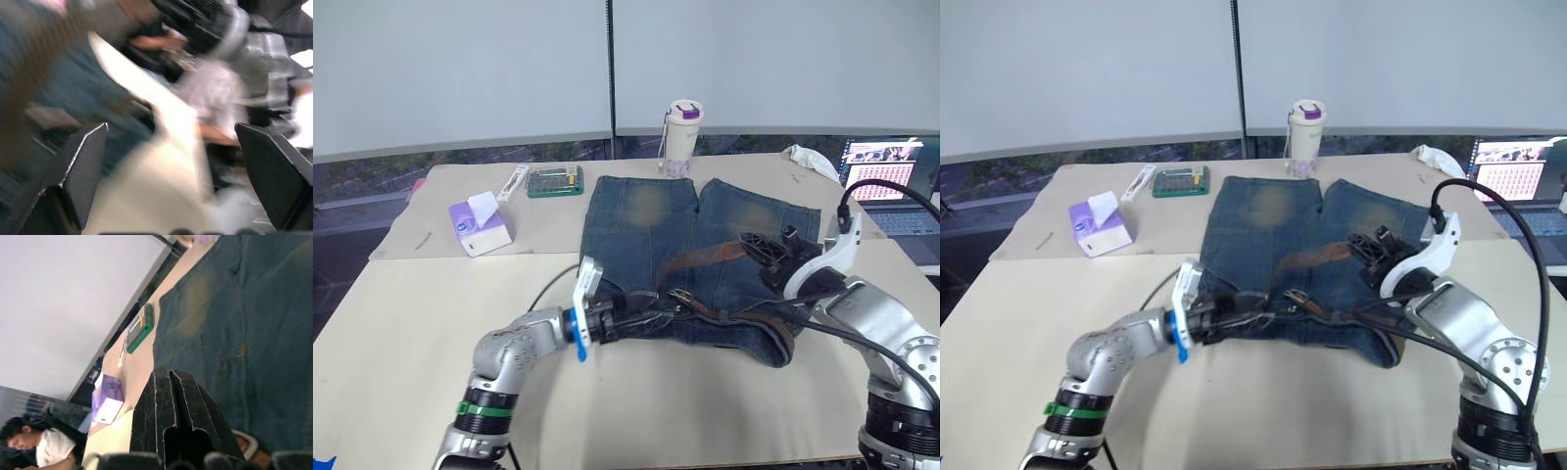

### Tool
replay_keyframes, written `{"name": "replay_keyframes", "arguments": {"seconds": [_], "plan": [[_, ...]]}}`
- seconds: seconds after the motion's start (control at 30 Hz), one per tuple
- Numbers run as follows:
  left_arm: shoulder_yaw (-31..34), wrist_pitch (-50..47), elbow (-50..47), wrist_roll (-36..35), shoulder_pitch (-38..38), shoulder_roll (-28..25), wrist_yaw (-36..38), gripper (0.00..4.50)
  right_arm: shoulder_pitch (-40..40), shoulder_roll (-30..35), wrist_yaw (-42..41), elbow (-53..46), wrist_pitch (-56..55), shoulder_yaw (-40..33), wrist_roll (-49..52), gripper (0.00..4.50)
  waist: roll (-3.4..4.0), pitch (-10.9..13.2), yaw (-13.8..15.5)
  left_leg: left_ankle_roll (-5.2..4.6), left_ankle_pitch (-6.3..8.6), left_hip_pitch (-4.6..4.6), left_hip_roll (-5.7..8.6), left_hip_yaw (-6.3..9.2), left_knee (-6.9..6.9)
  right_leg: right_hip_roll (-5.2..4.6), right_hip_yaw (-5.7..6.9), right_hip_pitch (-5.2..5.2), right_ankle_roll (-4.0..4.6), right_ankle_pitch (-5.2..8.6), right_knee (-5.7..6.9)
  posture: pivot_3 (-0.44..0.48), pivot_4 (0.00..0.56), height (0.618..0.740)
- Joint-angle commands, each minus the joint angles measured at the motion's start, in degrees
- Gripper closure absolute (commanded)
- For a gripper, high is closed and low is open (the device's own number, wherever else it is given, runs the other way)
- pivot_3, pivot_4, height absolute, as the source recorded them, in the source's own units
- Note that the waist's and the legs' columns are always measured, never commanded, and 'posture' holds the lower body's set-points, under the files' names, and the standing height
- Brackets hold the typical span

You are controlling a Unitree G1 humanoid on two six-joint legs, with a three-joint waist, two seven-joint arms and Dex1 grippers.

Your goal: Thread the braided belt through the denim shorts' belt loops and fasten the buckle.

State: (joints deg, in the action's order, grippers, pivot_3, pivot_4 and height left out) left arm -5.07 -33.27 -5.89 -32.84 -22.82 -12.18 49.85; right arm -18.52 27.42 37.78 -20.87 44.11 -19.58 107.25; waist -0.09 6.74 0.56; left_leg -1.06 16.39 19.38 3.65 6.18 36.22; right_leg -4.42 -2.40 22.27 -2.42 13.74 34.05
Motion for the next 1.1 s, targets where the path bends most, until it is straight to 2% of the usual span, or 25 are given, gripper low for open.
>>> {"name": "replay_keyframes", "arguments": {"seconds": [0.03,0.07,0.13,0.23,0.47,0.63,0.67,0.7,0.83,0.93,1.1], "plan": [[-2.3,17.3,1.8,9.4,-0.9,2.0,-1.8,0.07,-1.6,0.3,0.0,-1.7,-3.2,0.8,2.2,4.50,-0.01,0.0,0.1,0.00,0.00,0.00,-0.01,-0.02,-0.01,0.00,-0.01,0.01,0.01,0.00,-0.01,0.000,0.150,0.740],[-3.6,21.5,3.0,12.5,-0.9,2.3,-2.7,0.07,-1.7,0.4,0.0,-1.6,-3.6,1.2,2.2,4.50,-0.01,0.0,0.2,0.00,0.00,0.00,-0.02,-0.03,-0.03,0.00,-0.02,0.01,0.01,-0.01,-0.01,0.000,0.150,0.740],[-8.3,33.2,6.8,23.3,-1.3,1.4,-6.2,0.07,-2.1,0.2,0.0,-1.6,-4.4,2.2,2.2,4.50,-0.01,0.0,0.2,0.00,0.00,-0.01,-0.04,-0.04,-0.07,0.01,-0.03,0.01,0.01,-0.01,-0.01,0.000,0.150,0.740],[-10.8,42.9,11.6,32.0,-2.8,3.3,-13.3,0.07,-2.6,-0.5,0.4,-2.1,-5.7,3.8,2.3,4.50,0.00,0.0,0.2,-0.01,-0.03,-0.01,-0.05,-0.06,-0.13,0.00,-0.06,0.01,0.04,-0.02,-0.01,0.000,0.150,0.740],[-10.9,57.9,21.8,41.9,-7.6,5.2,-25.1,0.07,-2.7,-1.5,1.1,-3.5,-7.9,6.4,2.3,4.50,-0.01,0.0,0.2,-0.06,-0.06,0.01,-0.05,-0.06,-0.12,0.01,-0.01,0.03,0.00,-0.04,0.02,0.000,0.150,0.740],[-11.6,62.5,26.3,43.7,-8.5,5.2,-27.5,1.33,-2.5,-1.4,0.9,-3.7,-8.9,7.3,1.8,4.50,0.01,0.0,0.1,-0.07,-0.06,-0.01,-0.06,-0.06,-0.12,0.05,0.00,0.03,-0.01,-0.05,0.04,0.000,0.150,0.740],[-11.6,62.9,26.6,43.7,-8.6,5.2,-27.6,1.91,-2.4,-1.3,0.8,-3.8,-8.9,7.4,1.8,4.50,0.02,0.0,0.1,-0.07,-0.06,-0.01,-0.06,-0.06,-0.13,0.06,0.00,0.03,-0.01,-0.05,0.05,0.000,0.150,0.740],[-11.6,63.3,26.9,43.7,-8.7,5.1,-27.5,2.11,-2.4,-1.3,0.7,-3.9,-8.9,7.5,1.8,4.50,0.03,0.0,0.1,-0.07,-0.06,-0.01,-0.06,-0.06,-0.12,0.07,0.01,0.03,-0.01,-0.05,0.05,0.000,0.150,0.740],[-11.9,64.1,28.3,44.4,-9.2,4.8,-27.5,3.59,-1.7,-1.3,-0.3,-4.7,-8.6,8.3,1.9,4.50,0.04,0.0,0.1,-0.08,-0.07,-0.02,-0.04,-0.06,-0.11,0.06,0.01,0.02,-0.02,-0.05,0.06,0.000,0.150,0.740],[-11.7,64.5,28.9,44.9,-9.5,5.0,-28.2,4.46,-1.1,-1.0,-2.3,-5.7,-7.9,8.8,1.8,4.50,0.05,0.0,0.1,-0.09,-0.07,-0.02,-0.03,-0.06,-0.11,0.06,0.02,0.03,-0.02,-0.05,0.06,0.000,0.150,0.740],[-11.1,62.5,29.0,43.0,-9.1,5.8,-27.6,4.50,-0.3,3.8,-11.9,-6.6,-5.5,8.1,-7.3,2.91,0.06,0.0,0.2,-0.10,-0.08,-0.01,0.00,-0.06,-0.08,0.06,0.04,0.02,-0.03,-0.05,0.06,0.000,0.150,0.740]]}}
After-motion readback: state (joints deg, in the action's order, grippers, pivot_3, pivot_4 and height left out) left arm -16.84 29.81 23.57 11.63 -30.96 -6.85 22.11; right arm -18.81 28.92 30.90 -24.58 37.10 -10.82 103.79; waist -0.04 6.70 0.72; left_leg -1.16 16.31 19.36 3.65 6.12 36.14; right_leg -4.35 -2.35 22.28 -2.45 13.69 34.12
